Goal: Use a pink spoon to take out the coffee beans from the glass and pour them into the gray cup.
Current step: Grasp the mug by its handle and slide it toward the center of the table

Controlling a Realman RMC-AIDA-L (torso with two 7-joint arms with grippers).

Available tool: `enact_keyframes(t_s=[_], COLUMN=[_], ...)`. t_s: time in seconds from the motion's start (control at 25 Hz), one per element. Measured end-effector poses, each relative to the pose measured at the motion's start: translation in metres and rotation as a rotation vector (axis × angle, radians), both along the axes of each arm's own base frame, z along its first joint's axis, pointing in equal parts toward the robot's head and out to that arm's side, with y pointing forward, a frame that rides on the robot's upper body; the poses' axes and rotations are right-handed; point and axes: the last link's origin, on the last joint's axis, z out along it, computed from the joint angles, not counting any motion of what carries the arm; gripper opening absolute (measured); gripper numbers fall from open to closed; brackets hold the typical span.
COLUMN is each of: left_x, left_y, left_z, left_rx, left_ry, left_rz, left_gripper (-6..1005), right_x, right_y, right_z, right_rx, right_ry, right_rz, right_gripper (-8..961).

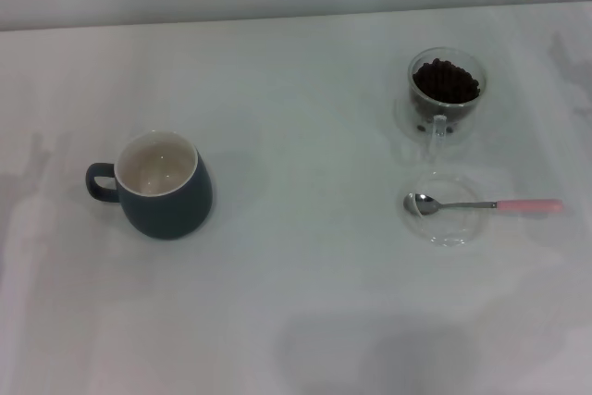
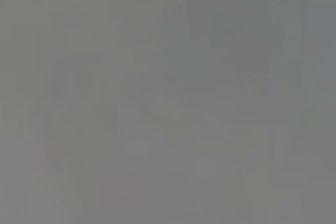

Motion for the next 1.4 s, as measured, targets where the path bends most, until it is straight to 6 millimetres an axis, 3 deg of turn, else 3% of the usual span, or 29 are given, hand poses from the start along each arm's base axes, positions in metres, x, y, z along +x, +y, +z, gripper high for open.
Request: enact_keyframes(t_s=[0.36,1.0,1.2,1.4], left_x=[0.001,-0.014,-0.025,-0.032], left_y=[-0.006,-0.073,-0.086,-0.085], left_z=[-0.003,-0.014,-0.02,-0.024], left_rx=[-0.013,-0.078,-0.179,-0.256], left_ry=[0.004,0.041,0.118,0.167], left_rz=[-0.016,-0.073,-0.079,-0.072], left_gripper=[893,887,888,887], right_x=[0.0,0.001,-0.007,-0.014], right_y=[-0.001,0.001,0.009,0.016], right_z=[-0.002,0.003,0.004,0.003], right_rx=[-0.005,0.008,0.008,0.005], right_ry=[0.002,0.001,0.0,0.001], right_rz=[-0.001,-0.003,0.016,0.035], right_gripper=[857,857,857,857])
